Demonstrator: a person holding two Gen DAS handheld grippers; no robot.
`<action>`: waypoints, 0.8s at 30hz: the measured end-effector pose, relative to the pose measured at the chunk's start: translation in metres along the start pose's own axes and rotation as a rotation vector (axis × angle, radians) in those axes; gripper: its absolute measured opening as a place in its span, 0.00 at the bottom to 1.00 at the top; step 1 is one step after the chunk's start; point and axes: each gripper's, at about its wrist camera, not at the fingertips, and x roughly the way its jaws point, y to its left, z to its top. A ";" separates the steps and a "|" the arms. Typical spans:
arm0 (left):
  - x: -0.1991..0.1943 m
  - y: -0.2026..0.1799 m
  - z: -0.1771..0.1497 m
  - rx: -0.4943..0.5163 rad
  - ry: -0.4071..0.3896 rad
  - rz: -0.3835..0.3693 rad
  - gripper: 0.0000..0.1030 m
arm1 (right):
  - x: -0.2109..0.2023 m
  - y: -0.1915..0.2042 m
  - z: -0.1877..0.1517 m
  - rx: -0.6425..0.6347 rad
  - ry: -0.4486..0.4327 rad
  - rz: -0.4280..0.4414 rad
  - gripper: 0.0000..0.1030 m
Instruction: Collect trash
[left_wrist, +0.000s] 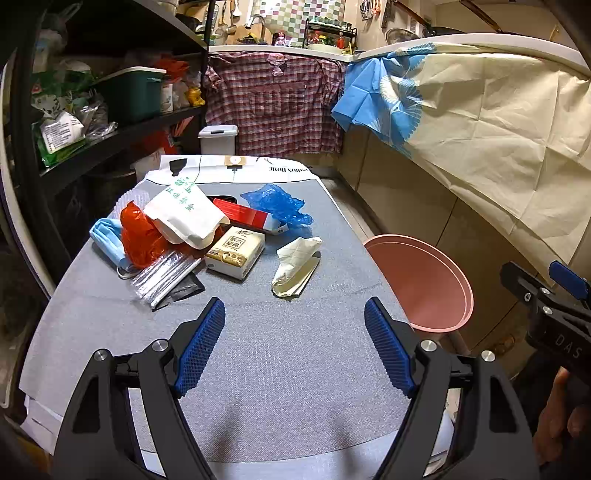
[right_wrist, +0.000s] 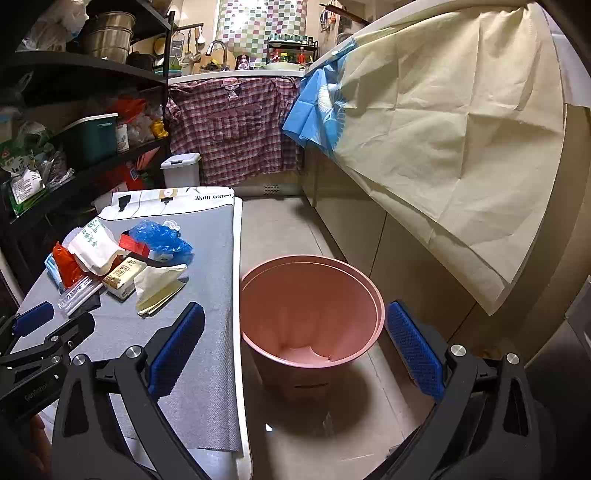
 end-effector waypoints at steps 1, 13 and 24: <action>0.001 0.000 0.000 0.001 0.001 -0.001 0.73 | 0.000 0.000 0.000 0.000 0.001 0.000 0.94; 0.001 -0.001 -0.001 -0.002 -0.003 -0.002 0.73 | 0.001 0.001 -0.001 -0.010 0.005 -0.003 0.94; 0.001 -0.001 0.000 -0.003 -0.001 -0.002 0.73 | 0.001 0.002 -0.001 -0.007 0.004 -0.004 0.94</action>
